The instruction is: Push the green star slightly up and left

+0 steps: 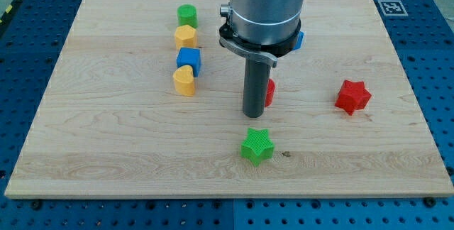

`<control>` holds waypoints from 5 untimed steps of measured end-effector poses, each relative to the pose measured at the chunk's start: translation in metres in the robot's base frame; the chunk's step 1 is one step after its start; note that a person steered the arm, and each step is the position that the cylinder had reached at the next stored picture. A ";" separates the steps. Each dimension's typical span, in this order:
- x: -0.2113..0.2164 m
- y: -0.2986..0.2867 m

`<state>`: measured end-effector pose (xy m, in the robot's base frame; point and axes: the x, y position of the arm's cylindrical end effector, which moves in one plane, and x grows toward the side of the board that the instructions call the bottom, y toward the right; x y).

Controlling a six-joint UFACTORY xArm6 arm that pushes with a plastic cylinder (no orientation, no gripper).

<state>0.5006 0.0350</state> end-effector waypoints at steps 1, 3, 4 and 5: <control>0.002 0.010; 0.030 0.052; 0.042 0.059; 0.051 0.059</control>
<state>0.5513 0.0936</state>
